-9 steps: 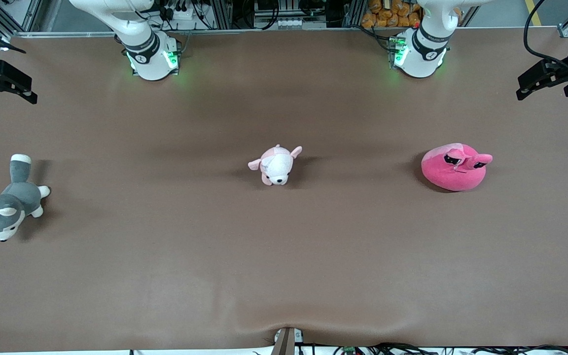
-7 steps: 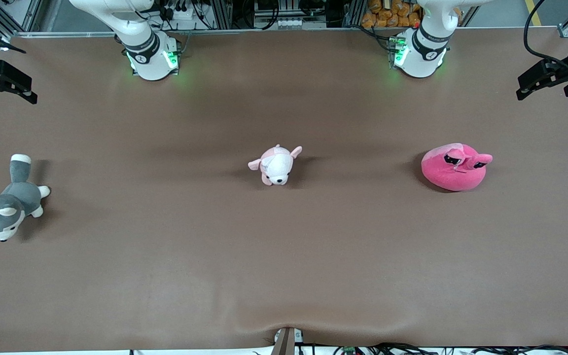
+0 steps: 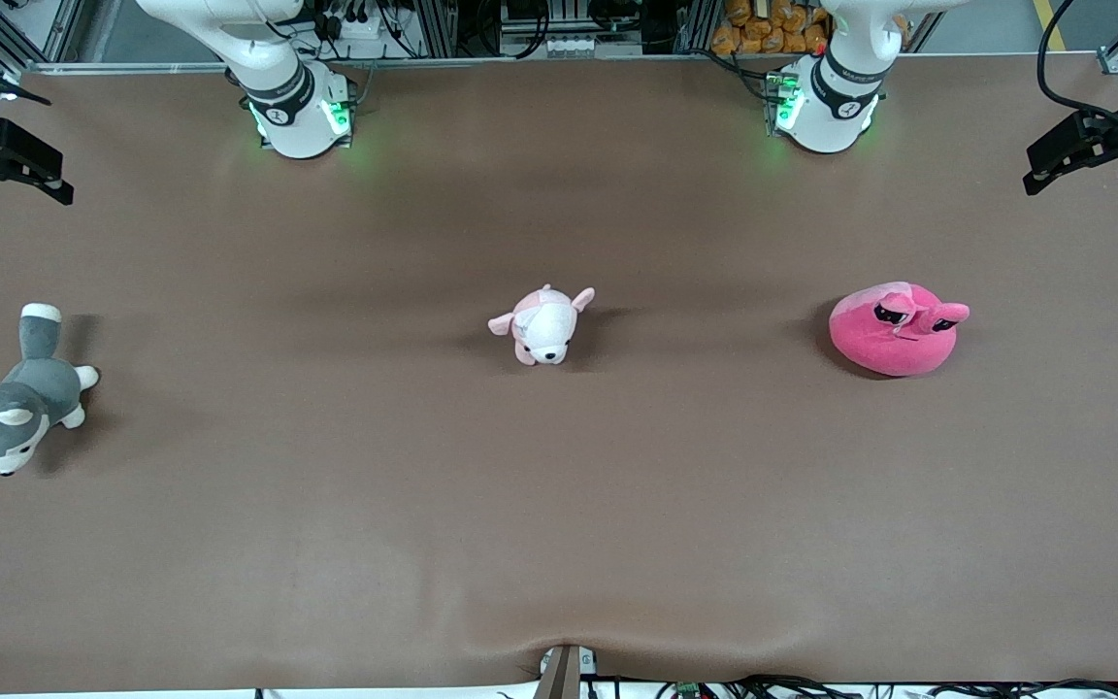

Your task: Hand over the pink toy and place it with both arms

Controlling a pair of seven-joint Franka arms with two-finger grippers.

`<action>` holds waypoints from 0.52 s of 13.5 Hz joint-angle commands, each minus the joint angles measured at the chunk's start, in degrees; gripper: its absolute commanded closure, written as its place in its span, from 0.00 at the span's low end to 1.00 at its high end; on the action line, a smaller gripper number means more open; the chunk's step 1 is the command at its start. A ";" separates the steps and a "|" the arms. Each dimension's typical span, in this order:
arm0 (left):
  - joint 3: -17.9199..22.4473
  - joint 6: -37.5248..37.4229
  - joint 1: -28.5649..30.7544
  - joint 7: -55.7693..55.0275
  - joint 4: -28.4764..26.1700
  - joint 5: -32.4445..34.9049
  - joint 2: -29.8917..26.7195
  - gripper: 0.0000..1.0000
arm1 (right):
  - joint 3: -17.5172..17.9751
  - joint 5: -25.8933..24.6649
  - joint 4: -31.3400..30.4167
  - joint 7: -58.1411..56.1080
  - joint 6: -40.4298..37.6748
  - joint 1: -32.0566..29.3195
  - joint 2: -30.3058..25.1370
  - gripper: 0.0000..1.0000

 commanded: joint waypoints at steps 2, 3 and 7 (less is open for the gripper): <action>0.09 -2.43 0.33 1.09 1.70 0.31 1.39 0.00 | 0.59 -0.37 1.29 -0.71 -0.84 -0.74 0.57 0.00; 0.09 -2.44 0.33 1.09 1.62 0.31 1.39 0.00 | 0.59 -0.37 1.29 -0.71 -0.84 -0.74 0.57 0.00; 0.17 -2.44 1.99 -0.66 -0.05 -3.29 0.87 0.00 | 0.59 -0.37 1.29 -0.71 -0.84 -0.74 0.57 0.00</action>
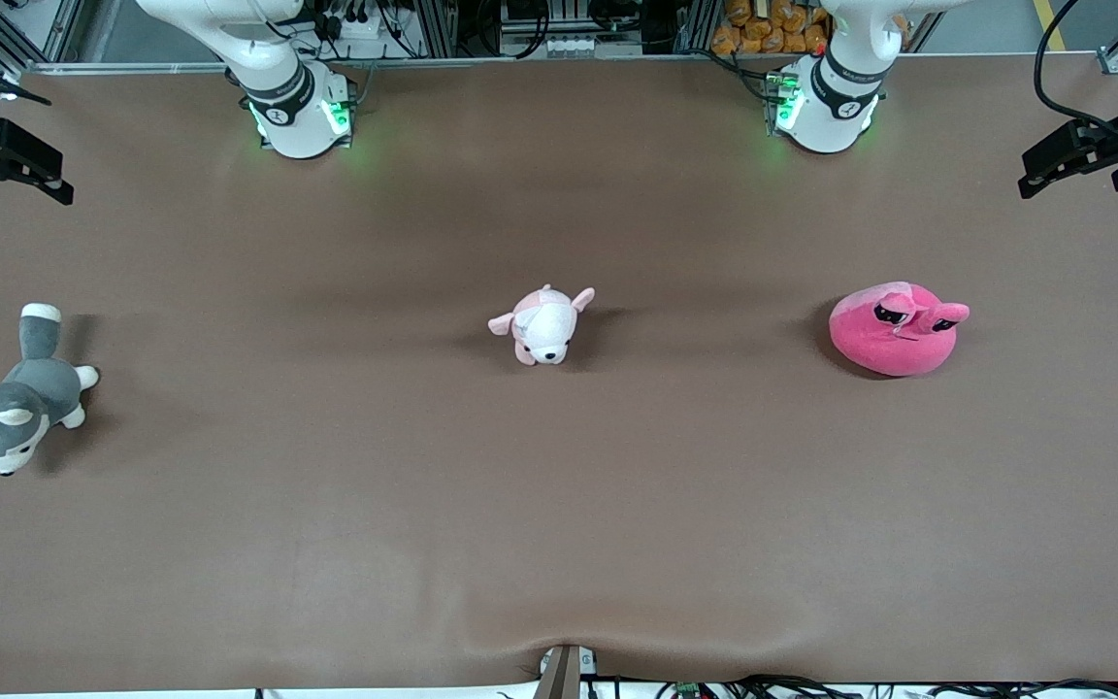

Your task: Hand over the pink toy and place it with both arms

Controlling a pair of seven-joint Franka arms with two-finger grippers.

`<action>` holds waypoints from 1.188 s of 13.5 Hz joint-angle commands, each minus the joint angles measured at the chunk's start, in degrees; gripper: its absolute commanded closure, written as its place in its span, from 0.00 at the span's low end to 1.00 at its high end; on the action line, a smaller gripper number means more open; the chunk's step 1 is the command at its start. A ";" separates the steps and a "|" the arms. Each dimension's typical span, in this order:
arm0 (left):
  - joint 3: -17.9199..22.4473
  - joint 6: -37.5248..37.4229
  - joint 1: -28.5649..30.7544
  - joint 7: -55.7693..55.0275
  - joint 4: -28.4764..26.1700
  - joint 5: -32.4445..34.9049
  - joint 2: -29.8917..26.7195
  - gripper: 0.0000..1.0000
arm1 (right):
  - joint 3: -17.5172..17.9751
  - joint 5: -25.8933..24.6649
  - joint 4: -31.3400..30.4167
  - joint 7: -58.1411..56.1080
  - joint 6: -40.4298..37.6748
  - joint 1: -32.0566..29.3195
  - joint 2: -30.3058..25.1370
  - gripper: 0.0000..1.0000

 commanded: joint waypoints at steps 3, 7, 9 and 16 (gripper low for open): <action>-0.41 -0.86 2.09 -0.72 -0.04 -2.35 -0.38 0.00 | 0.59 -0.37 1.29 -0.71 -0.84 -0.74 0.57 0.00; -0.59 -0.86 2.00 -0.99 -1.18 -2.17 -0.73 0.00 | 0.59 -0.37 1.29 -0.71 -0.84 -0.74 0.57 0.00; -0.59 -0.86 2.00 -3.95 -1.27 -2.17 -0.91 0.00 | 0.59 -0.37 1.29 -0.71 -0.84 -0.74 0.57 0.00; -1.29 -0.95 2.00 -10.56 -4.08 -2.08 -2.93 0.00 | 0.59 -0.37 1.29 -0.71 -0.84 -0.74 0.57 0.00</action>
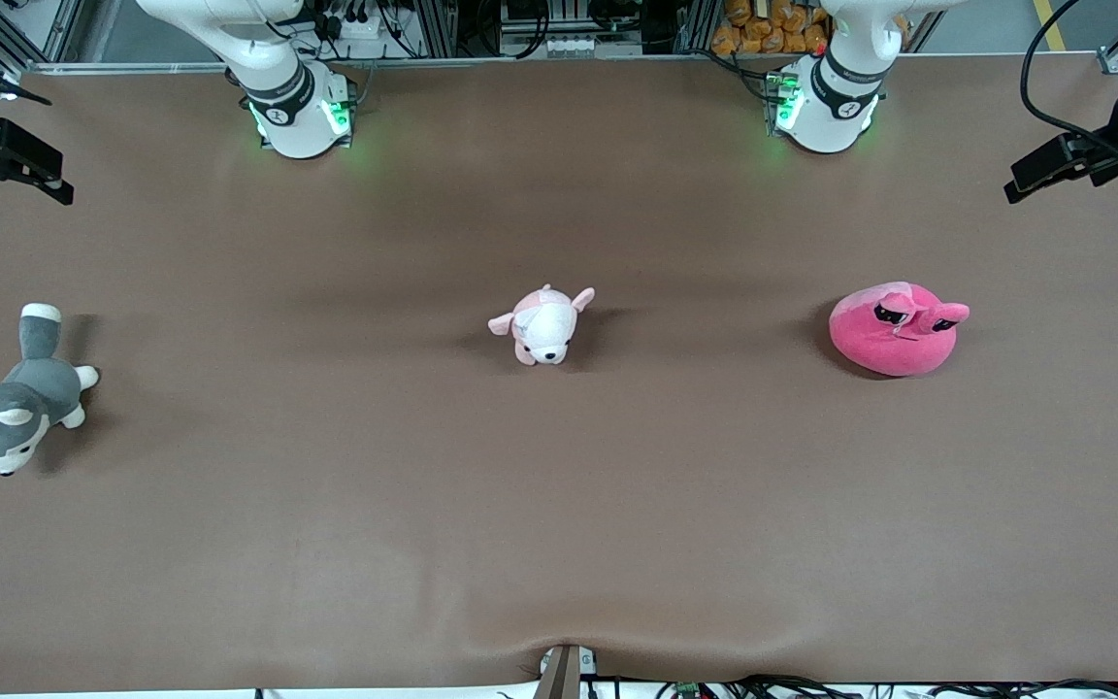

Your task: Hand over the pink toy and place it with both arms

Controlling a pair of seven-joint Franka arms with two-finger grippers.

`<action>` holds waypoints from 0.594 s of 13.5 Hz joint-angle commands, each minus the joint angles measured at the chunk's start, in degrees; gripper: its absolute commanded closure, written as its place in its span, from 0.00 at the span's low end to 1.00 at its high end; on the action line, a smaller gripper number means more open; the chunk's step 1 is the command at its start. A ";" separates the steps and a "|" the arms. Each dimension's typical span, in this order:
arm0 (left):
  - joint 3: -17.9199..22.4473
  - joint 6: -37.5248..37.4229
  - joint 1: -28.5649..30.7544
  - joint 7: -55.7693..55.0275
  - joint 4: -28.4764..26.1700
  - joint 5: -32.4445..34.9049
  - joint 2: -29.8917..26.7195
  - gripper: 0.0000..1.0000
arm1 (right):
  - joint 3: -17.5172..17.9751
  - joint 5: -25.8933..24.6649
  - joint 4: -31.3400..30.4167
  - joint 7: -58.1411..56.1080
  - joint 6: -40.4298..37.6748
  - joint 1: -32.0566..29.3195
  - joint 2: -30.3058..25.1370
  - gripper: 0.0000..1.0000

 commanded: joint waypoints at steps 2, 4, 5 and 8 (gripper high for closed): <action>-0.57 -0.23 0.42 -3.04 -2.53 -0.58 -2.80 0.00 | 0.59 -0.37 1.29 -0.71 -0.84 -0.74 0.57 0.00; -0.48 -0.15 0.51 -3.13 -2.97 -0.50 -2.88 0.00 | 0.59 -0.37 1.29 -0.71 -0.84 -0.74 0.57 0.00; -0.48 0.11 0.60 -3.13 -3.40 -0.50 -2.89 0.00 | 0.59 -0.37 1.29 -0.71 -0.84 -0.74 0.57 0.00; -0.48 0.56 2.18 -4.53 -5.16 -0.58 -2.89 0.00 | 0.59 -0.37 1.29 -0.71 -0.84 -0.74 0.57 0.00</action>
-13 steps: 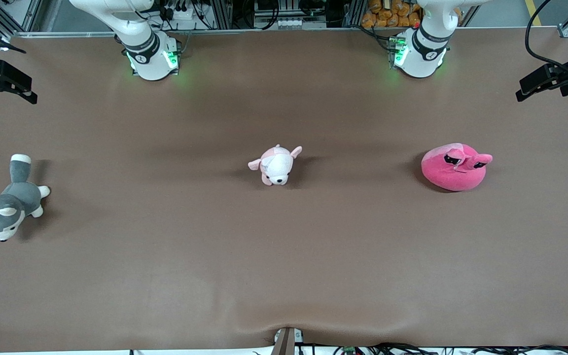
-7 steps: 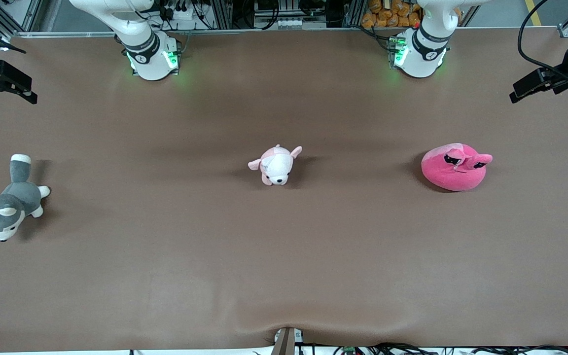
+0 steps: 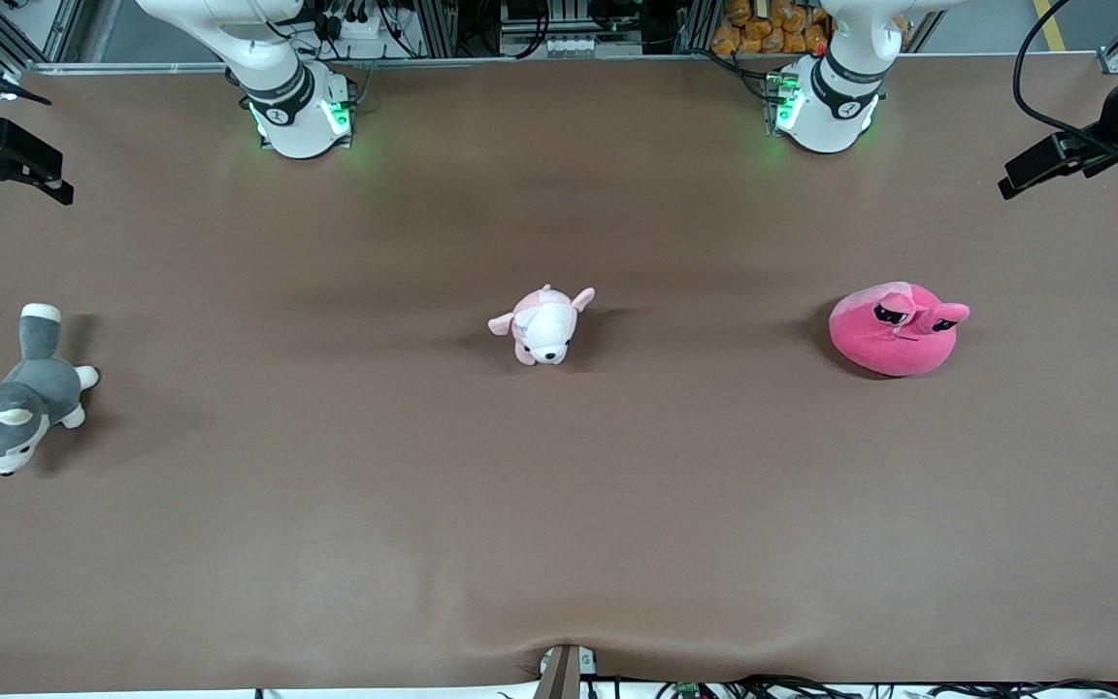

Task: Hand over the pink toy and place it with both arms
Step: 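Move the left gripper over the round pink plush toy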

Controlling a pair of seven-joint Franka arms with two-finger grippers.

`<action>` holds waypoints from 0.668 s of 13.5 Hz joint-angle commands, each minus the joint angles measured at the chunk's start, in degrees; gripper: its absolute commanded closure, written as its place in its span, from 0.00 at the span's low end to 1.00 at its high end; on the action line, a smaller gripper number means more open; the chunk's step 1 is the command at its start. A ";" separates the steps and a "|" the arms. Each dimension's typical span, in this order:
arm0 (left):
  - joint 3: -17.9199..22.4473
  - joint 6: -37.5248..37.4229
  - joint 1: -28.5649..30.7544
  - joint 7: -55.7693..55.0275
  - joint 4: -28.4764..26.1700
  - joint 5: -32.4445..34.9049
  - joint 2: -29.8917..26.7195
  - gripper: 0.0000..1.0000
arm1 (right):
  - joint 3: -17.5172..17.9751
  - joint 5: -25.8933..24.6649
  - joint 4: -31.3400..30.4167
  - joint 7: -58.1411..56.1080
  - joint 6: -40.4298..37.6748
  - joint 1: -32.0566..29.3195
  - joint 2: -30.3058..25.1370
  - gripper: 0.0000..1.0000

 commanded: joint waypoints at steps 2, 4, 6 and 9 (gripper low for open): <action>-0.42 0.47 1.36 -5.70 -3.49 -0.50 -1.73 0.00 | 0.58 -0.37 1.29 -0.71 -0.84 -0.74 0.57 0.00; -0.51 1.61 1.36 -6.69 -4.64 -0.58 -1.82 0.00 | 0.58 -0.37 1.29 -0.71 -0.84 -0.74 0.57 0.00; -0.25 4.84 2.14 -7.48 -8.48 -1.02 -3.91 0.00 | 0.58 -0.37 1.20 -0.71 -0.84 -0.65 0.57 0.00; -0.51 9.52 3.20 -13.00 -15.00 -1.73 -7.18 0.00 | 0.58 -0.37 1.20 -0.71 -0.84 -0.74 0.57 0.00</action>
